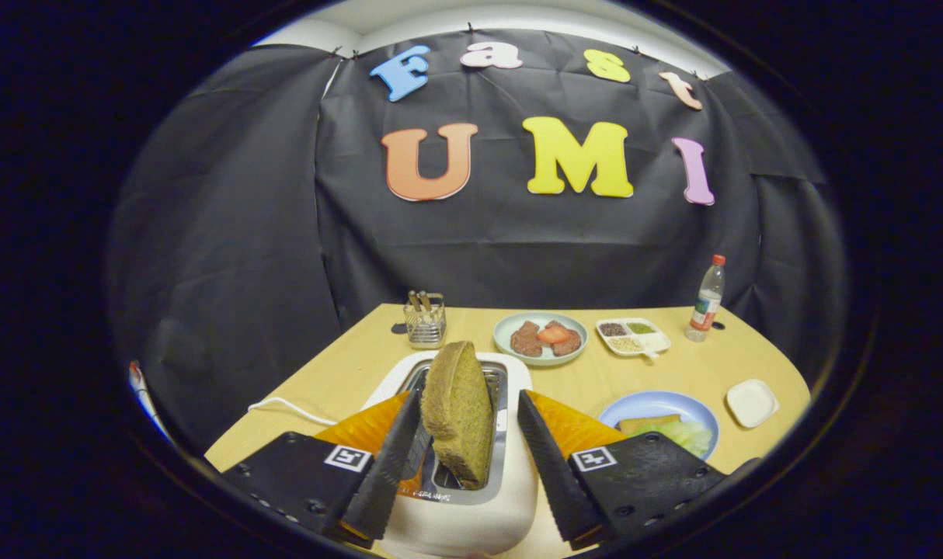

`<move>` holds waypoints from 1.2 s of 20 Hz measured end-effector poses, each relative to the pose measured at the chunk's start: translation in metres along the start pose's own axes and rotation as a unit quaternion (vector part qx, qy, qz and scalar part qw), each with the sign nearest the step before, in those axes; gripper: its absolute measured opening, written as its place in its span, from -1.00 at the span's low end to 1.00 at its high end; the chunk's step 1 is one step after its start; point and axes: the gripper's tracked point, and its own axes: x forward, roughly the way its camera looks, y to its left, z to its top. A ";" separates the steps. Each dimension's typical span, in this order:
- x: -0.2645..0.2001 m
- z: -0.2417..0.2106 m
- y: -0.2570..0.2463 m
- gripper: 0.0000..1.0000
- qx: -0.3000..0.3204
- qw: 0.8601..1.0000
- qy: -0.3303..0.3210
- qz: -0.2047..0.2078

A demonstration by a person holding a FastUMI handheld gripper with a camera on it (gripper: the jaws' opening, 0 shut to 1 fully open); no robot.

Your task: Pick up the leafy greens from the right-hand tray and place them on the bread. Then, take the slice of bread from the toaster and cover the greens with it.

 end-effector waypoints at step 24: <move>-0.074 0.099 -0.064 -0.97 0.070 0.989 -0.108 0.078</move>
